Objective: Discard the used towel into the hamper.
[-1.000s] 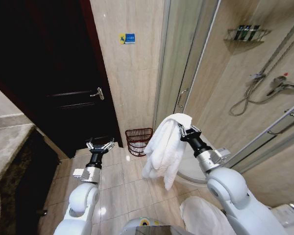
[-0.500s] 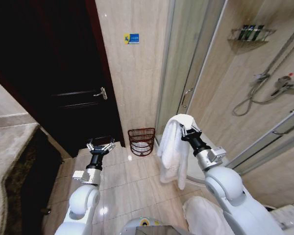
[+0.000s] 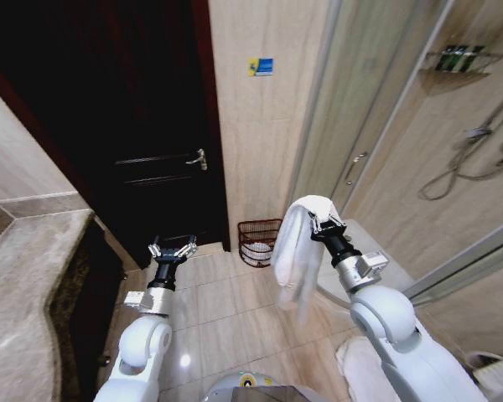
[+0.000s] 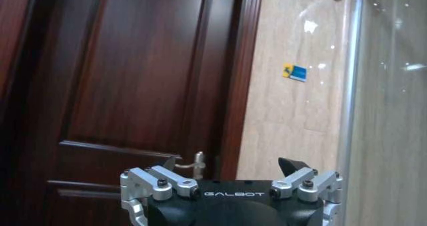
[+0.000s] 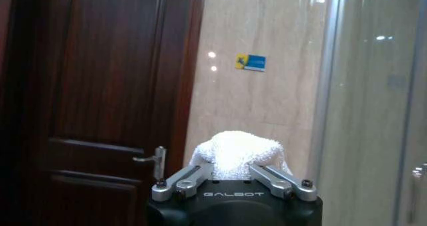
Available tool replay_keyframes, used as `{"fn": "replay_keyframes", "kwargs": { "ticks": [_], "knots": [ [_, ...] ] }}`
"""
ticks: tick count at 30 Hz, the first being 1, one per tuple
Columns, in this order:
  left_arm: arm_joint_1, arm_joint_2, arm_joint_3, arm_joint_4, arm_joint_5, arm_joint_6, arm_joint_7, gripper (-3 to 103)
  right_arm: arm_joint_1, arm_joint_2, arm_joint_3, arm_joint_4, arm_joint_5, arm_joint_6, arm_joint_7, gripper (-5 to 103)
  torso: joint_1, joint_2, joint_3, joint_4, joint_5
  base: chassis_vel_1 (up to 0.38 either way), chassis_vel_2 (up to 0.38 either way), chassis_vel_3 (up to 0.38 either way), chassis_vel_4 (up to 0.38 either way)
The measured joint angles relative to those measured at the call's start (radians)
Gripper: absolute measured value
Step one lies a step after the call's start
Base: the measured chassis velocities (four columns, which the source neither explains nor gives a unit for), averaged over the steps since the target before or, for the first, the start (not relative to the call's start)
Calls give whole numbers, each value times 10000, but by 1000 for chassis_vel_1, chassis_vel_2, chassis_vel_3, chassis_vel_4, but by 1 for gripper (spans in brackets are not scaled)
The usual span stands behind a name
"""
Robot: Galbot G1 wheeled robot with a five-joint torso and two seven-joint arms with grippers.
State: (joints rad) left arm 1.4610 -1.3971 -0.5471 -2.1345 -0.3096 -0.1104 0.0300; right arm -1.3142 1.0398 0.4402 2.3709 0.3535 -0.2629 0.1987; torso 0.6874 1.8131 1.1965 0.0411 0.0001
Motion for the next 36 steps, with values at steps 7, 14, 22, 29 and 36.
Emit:
{"fn": "replay_keyframes", "kwargs": {
  "ticks": [7,14,22,29,36],
  "knots": [
    [10,4,6,1,-11,-24,17,100,107,35,84,-191,-161,45,-118,7,0,0,1,-5,4,10,-5,-3,-2],
    [15,2,28,-19,-9,-31,26,100,128,49,98,-200,-161,119,-194,7,-1,0,0,-6,-1,-37,-40,22,20],
    [41,-15,44,-39,21,-32,43,100,58,24,93,-190,-187,140,-237,7,-4,1,0,-5,-2,-30,79,48,-82],
    [21,50,26,-45,13,-13,46,100,-3,-23,263,-181,-200,185,-227,7,8,-3,3,-6,-2,-158,135,162,-129],
    [-65,70,41,-45,2,31,46,100,-7,-23,314,-151,-218,187,-186,7,6,-3,3,-4,0,-107,107,104,-102]
  ]
}}
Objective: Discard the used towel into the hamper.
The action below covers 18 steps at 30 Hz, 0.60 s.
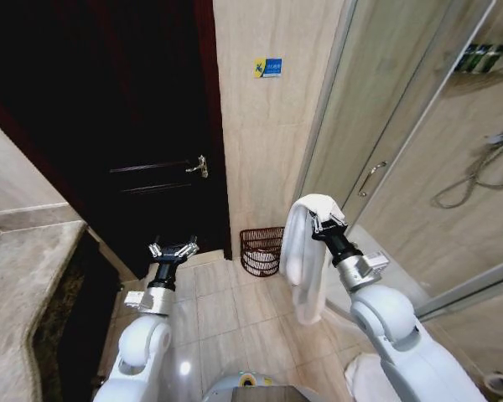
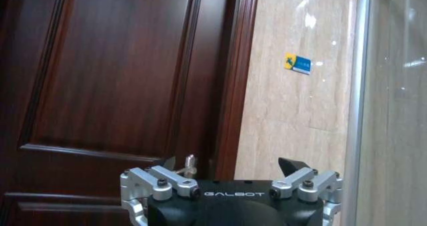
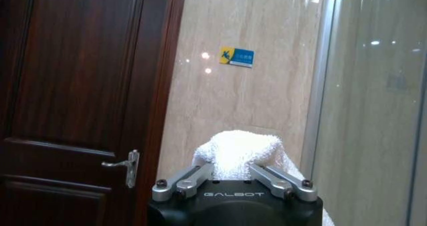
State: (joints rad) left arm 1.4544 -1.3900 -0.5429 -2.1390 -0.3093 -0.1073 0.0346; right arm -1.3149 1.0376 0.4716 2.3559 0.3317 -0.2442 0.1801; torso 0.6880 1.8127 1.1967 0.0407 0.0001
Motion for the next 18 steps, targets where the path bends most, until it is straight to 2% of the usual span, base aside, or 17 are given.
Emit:
{"fn": "replay_keyframes", "kwargs": {
  "ticks": [18],
  "knots": [
    [10,7,-2,2,18,30,8,100,135,111,8,-180,86,3,-49,7,-11,5,-4,0,0,-18,23,20,-21]
  ]
}}
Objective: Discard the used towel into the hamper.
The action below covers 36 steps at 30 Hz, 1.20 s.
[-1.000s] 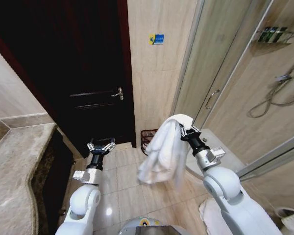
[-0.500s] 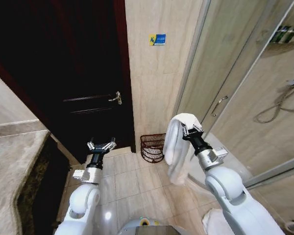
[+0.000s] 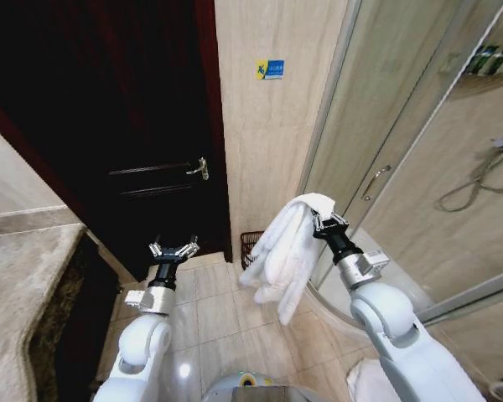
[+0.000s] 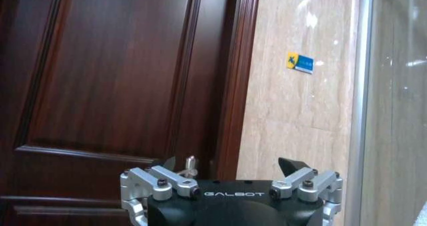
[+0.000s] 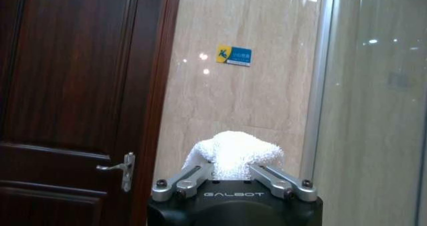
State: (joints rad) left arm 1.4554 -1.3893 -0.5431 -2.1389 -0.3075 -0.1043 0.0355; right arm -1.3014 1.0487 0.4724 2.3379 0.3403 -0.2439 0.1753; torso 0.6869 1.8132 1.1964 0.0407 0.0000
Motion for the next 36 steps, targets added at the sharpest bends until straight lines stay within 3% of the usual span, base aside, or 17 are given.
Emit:
{"fn": "replay_keyframes", "kwargs": {
  "ticks": [29,34,36],
  "knots": [
    [10,-57,10,16,31,13,51,100,-111,47,132,71,97,84,-59,7,9,-4,2,0,0,-103,100,102,-100],
    [45,-58,-26,33,30,-43,80,100,453,47,130,-149,353,8,21,7,7,-3,1,0,-1,-11,8,7,-11],
    [128,-97,-34,124,-11,-190,167,100,1660,29,-6,-1045,688,-123,69,7,0,-2,1,0,3,0,0,0,0]
  ]
}}
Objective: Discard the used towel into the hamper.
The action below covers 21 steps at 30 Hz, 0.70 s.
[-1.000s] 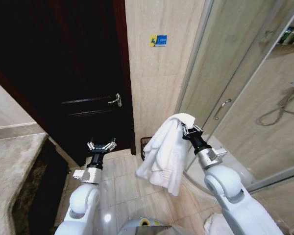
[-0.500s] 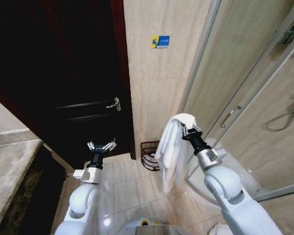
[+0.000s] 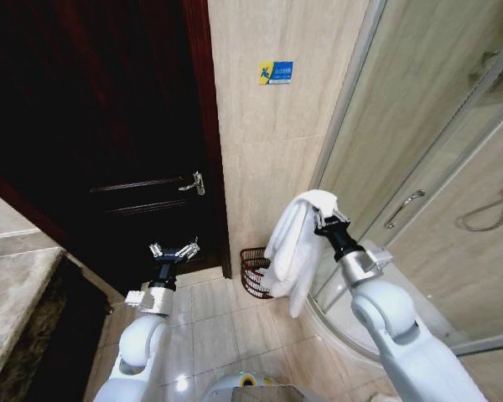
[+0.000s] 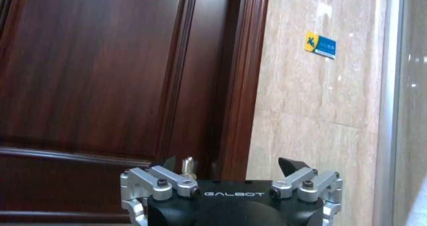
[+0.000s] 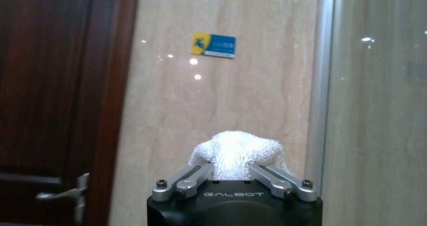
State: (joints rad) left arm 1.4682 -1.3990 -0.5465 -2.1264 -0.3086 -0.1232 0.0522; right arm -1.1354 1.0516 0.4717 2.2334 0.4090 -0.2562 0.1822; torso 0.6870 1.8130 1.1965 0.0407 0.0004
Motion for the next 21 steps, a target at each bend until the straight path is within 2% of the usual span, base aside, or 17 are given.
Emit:
{"fn": "replay_keyframes", "kwargs": {
  "ticks": [8,12,15,21],
  "knots": [
    [159,118,-36,-17,-23,-90,8,100,2448,-188,-310,-1664,881,-177,-47,7,3,-1,2,3,-4,0,0,0,0],
    [-102,334,42,-30,-144,122,6,100,3660,-366,-266,-2242,1214,-315,-93,7,8,-1,2,2,-5,0,0,0,0],
    [-131,405,-24,29,-233,179,4,100,4754,-419,-393,-2506,1537,-707,-41,7,8,-1,2,-1,-3,0,0,0,0],
    [-167,418,14,261,-235,140,19,100,5077,-533,-469,-2615,1718,-883,-37,7,6,-1,2,1,-4,0,0,0,0]
  ]
}}
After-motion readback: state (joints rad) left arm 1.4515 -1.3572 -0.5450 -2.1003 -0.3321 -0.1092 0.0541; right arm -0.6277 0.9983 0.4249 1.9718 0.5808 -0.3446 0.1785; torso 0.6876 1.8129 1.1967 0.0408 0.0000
